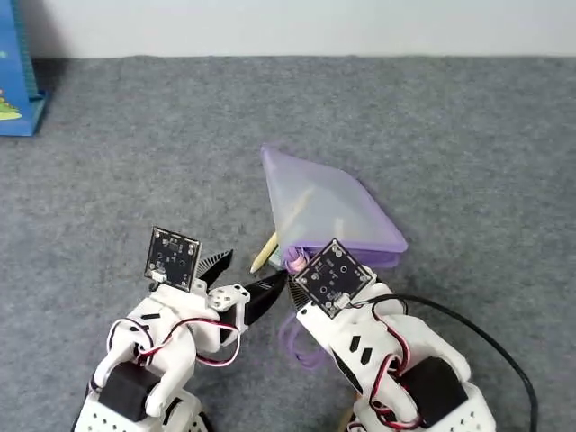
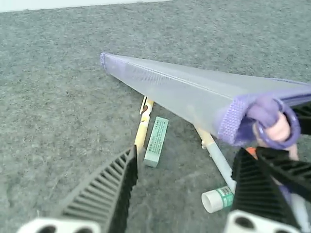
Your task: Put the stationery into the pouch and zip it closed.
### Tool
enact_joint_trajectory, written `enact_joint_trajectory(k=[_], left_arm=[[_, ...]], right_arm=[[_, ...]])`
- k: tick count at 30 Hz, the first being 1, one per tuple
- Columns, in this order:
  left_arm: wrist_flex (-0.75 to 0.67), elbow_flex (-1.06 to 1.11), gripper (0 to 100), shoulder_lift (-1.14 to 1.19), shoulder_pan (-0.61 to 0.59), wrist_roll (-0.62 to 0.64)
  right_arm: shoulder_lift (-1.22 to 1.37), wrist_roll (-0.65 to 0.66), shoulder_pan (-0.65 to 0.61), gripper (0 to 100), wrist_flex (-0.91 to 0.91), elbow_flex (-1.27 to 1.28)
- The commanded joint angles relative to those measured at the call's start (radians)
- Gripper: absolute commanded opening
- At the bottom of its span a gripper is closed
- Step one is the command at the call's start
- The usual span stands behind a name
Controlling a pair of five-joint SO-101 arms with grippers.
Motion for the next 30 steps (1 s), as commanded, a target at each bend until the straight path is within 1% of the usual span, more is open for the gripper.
enact_joint_trajectory(k=[1, 7, 11, 16, 20, 24, 30], left_arm=[[0.0, -0.008, 30, -0.009, -0.003, -0.014], [-0.028, -0.008, 30, -0.009, 0.0, -0.014], [-0.026, -0.008, 30, -0.009, 0.035, -0.014], [-0.04, -0.01, 30, -0.009, 0.035, -0.014], [-0.06, -0.01, 30, -0.009, 0.034, 0.028], [-0.084, -0.002, 30, -0.009, 0.034, 0.032], [-0.086, -0.001, 30, -0.009, 0.034, 0.034]], right_arm=[[-0.016, -0.012, -0.01, 0.8, 0.002, -0.063], [-0.016, -0.014, -0.01, 0.8, 0.005, -0.061], [-0.015, -0.014, -0.01, 0.8, 0.007, -0.057], [-0.015, -0.012, -0.01, 0.8, 0.027, -0.055], [-0.015, -0.012, -0.01, 0.8, 0.027, -0.055], [-0.015, -0.014, -0.012, 0.8, 0.028, -0.055], [-0.015, -0.015, -0.093, 0.8, 0.05, -0.055]])
